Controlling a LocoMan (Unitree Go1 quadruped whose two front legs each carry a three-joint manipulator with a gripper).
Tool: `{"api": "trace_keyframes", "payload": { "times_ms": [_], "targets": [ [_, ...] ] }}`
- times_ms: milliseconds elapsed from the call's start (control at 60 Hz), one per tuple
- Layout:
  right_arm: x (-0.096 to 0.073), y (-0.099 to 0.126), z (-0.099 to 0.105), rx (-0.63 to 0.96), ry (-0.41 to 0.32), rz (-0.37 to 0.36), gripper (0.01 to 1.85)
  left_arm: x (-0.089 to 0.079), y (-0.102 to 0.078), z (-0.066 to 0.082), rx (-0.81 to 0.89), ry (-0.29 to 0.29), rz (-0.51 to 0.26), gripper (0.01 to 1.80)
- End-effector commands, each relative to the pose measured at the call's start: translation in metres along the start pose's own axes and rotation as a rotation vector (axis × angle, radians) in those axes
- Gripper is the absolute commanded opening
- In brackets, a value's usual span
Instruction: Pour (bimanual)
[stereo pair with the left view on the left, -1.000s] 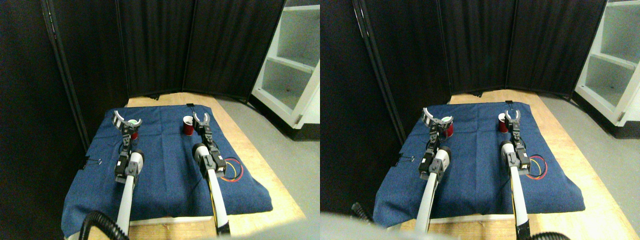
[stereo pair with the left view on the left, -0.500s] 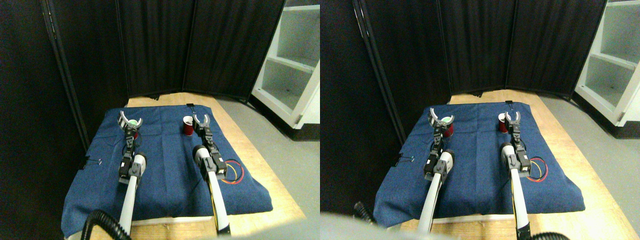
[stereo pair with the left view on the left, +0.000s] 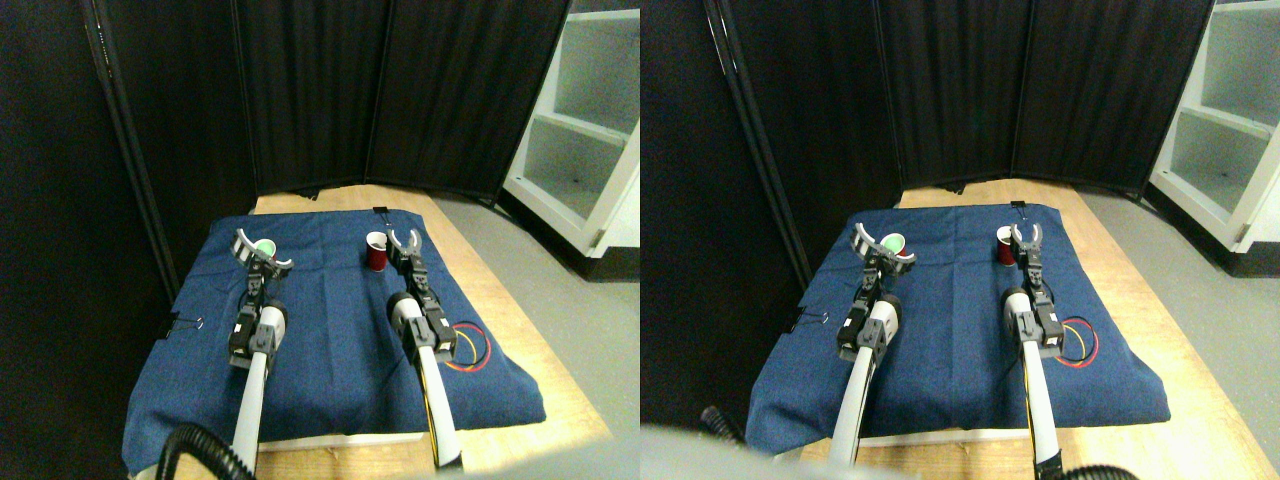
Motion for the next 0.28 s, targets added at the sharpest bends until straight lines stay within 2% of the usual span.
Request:
{"api": "trace_keyframes", "payload": {
  "times_ms": [17, 33, 50, 100, 283],
  "targets": [
    [-0.0025, 0.0078, -0.0008, 0.011, 0.003, 0.042, 0.33, 0.0023, -0.0062, 0.0061, -0.059, -0.118, -0.054, 1.11],
    [-0.0025, 0.0078, -0.0008, 0.011, 0.003, 0.042, 0.33, 0.0023, -0.0062, 0.0061, -0.059, -0.118, -0.054, 1.11],
    [-0.0025, 0.0078, -0.0006, 0.013, 0.006, 0.041, 0.33, 0.0018, -0.0065, 0.0066, -0.067, -0.141, -0.061, 0.98],
    [-0.0028, 0.0079, -0.0004, 0.007, 0.015, 0.043, 0.33, 0.0009, -0.0071, 0.0076, -0.068, -0.144, -0.062, 0.91],
    [-0.0051, 0.0084, 0.0001, 0.014, 0.005, 0.042, 0.33, -0.0029, -0.0115, 0.0105, -0.071, -0.139, -0.074, 0.89]
  ]
}}
